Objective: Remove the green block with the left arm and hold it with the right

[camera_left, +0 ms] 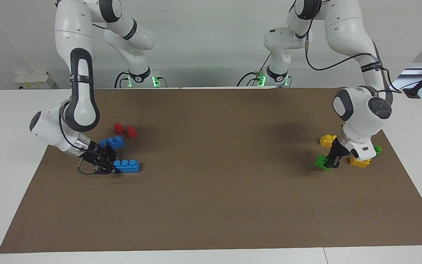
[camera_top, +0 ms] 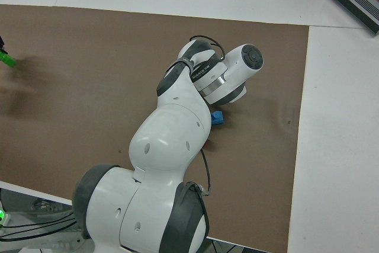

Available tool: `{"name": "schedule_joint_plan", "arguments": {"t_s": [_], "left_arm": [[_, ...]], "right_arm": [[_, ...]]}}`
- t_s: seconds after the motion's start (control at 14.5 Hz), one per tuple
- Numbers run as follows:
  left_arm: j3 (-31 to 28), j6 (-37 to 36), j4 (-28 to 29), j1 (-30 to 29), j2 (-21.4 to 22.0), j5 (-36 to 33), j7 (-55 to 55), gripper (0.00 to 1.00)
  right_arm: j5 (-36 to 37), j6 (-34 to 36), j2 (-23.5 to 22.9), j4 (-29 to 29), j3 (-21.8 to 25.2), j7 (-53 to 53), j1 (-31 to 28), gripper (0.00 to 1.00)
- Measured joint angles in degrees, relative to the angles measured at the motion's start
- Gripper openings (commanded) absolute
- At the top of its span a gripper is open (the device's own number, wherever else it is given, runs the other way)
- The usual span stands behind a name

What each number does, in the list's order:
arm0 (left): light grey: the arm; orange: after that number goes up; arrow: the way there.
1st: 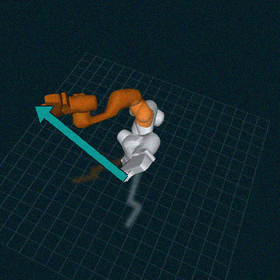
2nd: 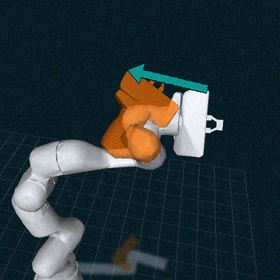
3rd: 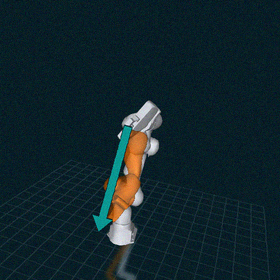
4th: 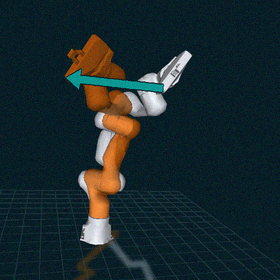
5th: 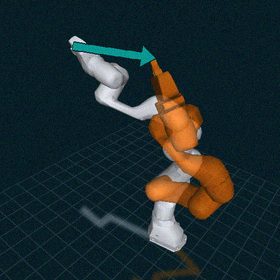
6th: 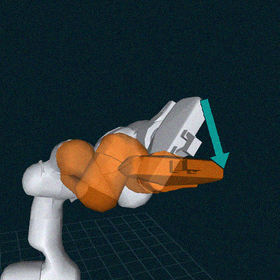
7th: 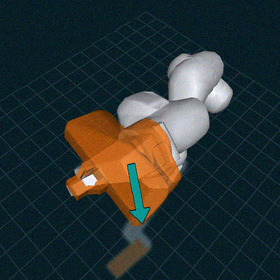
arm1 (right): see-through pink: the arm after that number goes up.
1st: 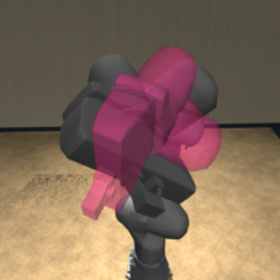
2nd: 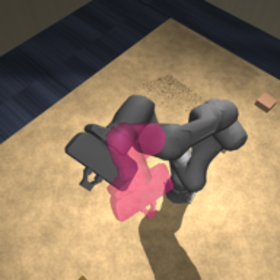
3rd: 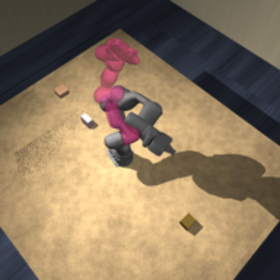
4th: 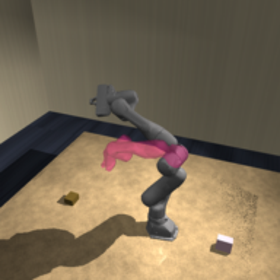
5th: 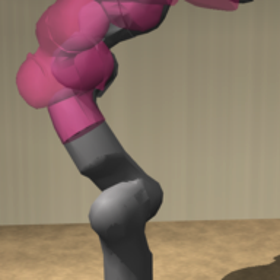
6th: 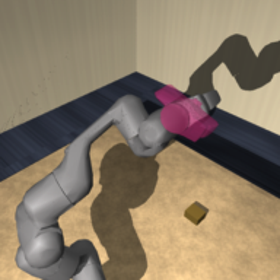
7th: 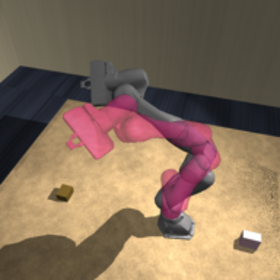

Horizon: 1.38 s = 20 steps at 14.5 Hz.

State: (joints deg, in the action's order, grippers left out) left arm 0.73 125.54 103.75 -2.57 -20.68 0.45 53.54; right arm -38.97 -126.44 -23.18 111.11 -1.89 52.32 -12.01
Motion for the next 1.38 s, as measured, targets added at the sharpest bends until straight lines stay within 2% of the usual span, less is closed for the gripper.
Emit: {"name": "schedule_joint_plan", "arguments": {"t_s": [0.07, 0.21, 0.48, 0.55, 0.62, 0.97, 1.11, 1.38], "left_arm": [[0.0, 0.8, 0.0, -0.2, -0.4, 0.0, 0.0, 0.00], [0.0, 2.0, 0.0, -0.4, -1.3, 0.0, 0.0, 0.00], [0.0, 2.6, -0.4, -0.7, -2.2, 0.0, -0.1, 0.00], [0.1, 2.6, -0.4, -0.7, -2.2, 0.0, -0.3, 0.19], [0.1, 2.7, -0.4, -0.7, -2.2, 0.0, -0.6, 0.99], [0.6, 3.2, -0.5, -0.7, -2.4, 0.0, -4.1, 1.00], [0.7, 3.3, -1.2, -0.7, -2.2, 0.0, -6.3, 1.00], [0.8, 1.2, -2.8, -0.6, 2.2, 0.0, -10.7, 1.00]], "right_arm": [[0.0, -0.1, 0.0, 0.0, 0.0, 0.0, 0.0, 0.72], [0.0, -0.3, 0.0, 0.1, 0.0, 0.0, 0.2, 1.00], [0.5, -0.5, 0.3, -0.9, -0.1, 0.0, 0.9, 1.00], [1.4, 0.1, 0.8, -2.0, 0.0, 0.0, 0.9, 1.00], [3.0, 1.4, 1.4, -3.5, 0.0, 0.0, 0.9, 1.00], [19.1, 8.5, 7.2, -10.4, -0.4, -0.4, 2.1, 1.00], [24.6, 12.2, 9.6, -12.1, -0.7, -4.1, 3.9, 1.00], [27.9, 23.6, 13.0, -17.5, -0.7, -14.2, 5.3, 1.00]]}}
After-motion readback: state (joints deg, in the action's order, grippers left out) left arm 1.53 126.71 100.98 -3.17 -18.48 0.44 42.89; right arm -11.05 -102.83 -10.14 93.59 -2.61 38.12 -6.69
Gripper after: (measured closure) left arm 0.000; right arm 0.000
